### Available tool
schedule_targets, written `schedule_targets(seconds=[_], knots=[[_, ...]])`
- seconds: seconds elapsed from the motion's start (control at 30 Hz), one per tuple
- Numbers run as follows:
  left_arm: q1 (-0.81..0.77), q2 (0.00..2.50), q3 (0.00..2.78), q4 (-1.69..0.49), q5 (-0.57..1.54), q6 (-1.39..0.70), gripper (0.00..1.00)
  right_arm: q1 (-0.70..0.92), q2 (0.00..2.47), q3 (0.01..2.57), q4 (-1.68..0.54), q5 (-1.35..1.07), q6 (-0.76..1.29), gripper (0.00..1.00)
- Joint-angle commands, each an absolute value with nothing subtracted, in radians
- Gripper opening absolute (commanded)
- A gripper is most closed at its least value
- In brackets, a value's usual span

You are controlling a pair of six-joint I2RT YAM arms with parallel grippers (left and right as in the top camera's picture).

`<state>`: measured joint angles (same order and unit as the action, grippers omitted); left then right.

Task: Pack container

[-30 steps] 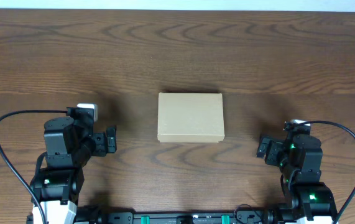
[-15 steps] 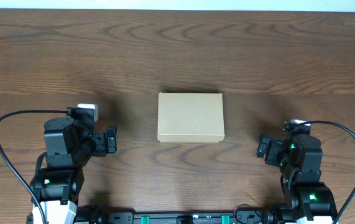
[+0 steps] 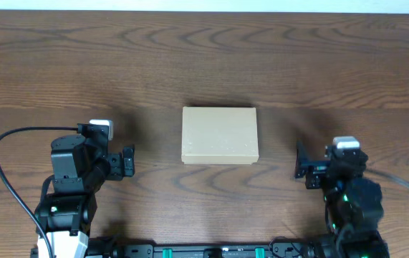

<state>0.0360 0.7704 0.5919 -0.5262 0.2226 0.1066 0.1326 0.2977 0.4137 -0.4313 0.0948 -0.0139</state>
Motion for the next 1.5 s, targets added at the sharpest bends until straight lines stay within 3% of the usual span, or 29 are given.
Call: schedule_targets(seconds=[0.0,0.2,0.73,1.47], knots=[[0.032,0.765,0.595,-0.527,0.229,0.12,0.96,0.16,0.226,0.411,-0.431,0.086,-0.137,0.99],[0.032,0.765,0.595,-0.527,0.229,0.12,0.96,0.171,0.151,0.374,-0.409,0.073,-0.148,0.99],[0.032,0.765,0.595,-0.527,0.229,0.12,0.95,0.128,0.028,0.044,-0.05,-0.019,-0.125,0.99],[0.032,0.765,0.595,-0.527,0.229,0.12,0.95,0.103,0.024,0.005,-0.076,-0.011,-0.181,0.99]])
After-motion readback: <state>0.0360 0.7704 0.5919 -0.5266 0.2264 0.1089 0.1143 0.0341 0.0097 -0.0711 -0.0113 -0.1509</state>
